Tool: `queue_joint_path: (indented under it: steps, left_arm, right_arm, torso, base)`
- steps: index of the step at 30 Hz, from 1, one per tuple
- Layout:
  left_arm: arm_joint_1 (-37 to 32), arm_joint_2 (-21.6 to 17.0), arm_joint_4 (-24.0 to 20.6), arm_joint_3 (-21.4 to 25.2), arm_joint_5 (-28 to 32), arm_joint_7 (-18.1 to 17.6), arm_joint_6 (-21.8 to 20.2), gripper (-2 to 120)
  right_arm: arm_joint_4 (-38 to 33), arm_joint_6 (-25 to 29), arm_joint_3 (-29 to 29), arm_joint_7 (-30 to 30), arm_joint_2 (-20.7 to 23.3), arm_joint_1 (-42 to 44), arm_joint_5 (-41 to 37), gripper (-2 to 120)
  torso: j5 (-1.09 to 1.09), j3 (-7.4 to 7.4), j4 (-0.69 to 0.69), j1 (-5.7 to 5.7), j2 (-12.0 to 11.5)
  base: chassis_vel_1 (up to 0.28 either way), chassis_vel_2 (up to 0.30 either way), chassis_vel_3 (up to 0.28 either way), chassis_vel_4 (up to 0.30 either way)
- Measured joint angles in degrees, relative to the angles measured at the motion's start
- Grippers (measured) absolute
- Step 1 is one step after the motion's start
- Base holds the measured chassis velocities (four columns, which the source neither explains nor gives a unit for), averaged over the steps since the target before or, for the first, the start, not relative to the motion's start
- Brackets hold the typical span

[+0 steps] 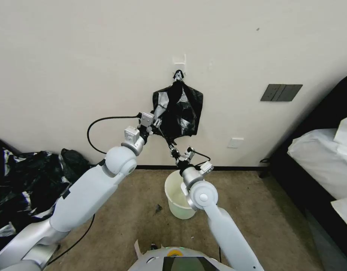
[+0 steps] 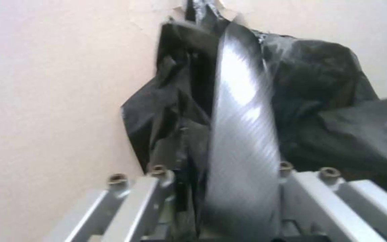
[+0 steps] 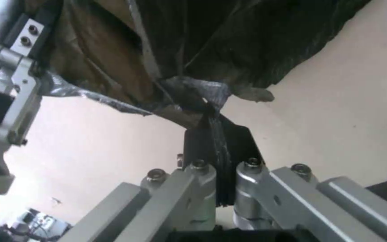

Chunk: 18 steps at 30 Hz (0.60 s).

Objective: Place a trash bag onto the trash bin.

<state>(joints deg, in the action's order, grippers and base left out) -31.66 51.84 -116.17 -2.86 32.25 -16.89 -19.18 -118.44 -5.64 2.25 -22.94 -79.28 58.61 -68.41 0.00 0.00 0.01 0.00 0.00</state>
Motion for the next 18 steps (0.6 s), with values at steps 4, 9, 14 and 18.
queue_joint_path:
  steps: [4,9,14,18]
  left_arm:
    - [0.04,0.43,0.22,0.13,1.16,-1.12,-0.1,7]
    - [0.28,1.17,0.81,0.23,2.69,-2.73,-0.25,0]
    - [0.83,2.0,1.45,0.2,3.06,-3.44,-0.25,0]
    - [0.96,2.65,1.69,-0.5,3.07,-3.68,-0.25,0]
  right_arm:
    - [-1.01,-0.41,0.3,0.95,0.27,1.06,2.88,9]
    - [-3.8,-0.54,0.69,3.85,2.22,4.4,11.4,27]
    - [-6.59,-0.62,2.06,7.38,4.59,7.79,18.18,44]
    - [-9.23,-0.51,3.85,9.31,6.29,10.53,23.75,59]
  torso:
    - [0.0,0.0,0.0,0.0,0.0]
    - [0.0,0.0,0.0,0.0,0.0]
    - [0.0,0.0,-0.01,0.0,0.0]
    - [0.01,0.0,-0.01,0.0,0.0]
  base:
    - [0.0,0.0,0.0,0.0]
    - [0.0,0.0,0.0,0.0]
    - [0.0,0.0,0.0,0.0]
    - [0.0,0.0,0.0,0.0]
